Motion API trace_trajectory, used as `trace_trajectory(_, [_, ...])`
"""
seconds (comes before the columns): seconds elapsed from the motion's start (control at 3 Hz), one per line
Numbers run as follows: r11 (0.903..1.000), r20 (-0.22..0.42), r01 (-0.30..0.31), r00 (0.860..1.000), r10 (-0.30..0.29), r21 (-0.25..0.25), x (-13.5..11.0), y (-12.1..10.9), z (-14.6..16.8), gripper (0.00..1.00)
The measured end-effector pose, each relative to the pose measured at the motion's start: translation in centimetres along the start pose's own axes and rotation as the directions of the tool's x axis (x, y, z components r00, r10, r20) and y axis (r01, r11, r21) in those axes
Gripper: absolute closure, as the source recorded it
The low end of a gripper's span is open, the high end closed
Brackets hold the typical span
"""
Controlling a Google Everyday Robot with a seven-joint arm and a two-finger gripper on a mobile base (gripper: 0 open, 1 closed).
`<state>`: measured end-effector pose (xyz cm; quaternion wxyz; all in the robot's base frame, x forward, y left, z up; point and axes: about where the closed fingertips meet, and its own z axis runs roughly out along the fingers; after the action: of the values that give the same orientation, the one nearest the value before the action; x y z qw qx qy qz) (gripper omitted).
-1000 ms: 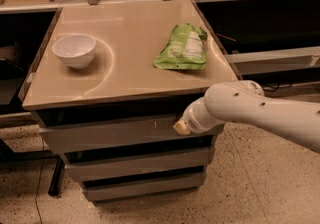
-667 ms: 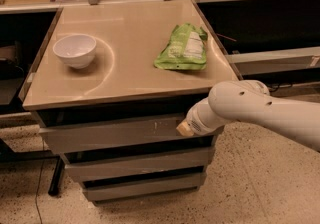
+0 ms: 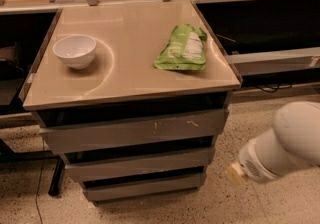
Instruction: Close top drawer
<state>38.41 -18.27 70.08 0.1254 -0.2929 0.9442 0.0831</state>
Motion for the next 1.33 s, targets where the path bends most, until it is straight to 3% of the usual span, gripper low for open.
trace_trajectory(0.33, [0.9995,-0.034,0.009,0.999,-0.008,0.030,1.55,1.20,-3.16,1.00])
trace_trajectory(0.67, [0.9995,-0.035,0.010,0.999,-0.009,0.030,1.53,1.22,-3.15,0.82])
trace_trajectory(1.33, [0.9995,-0.035,0.010,0.999,-0.009,0.029,1.53,1.22,-3.15,0.36])
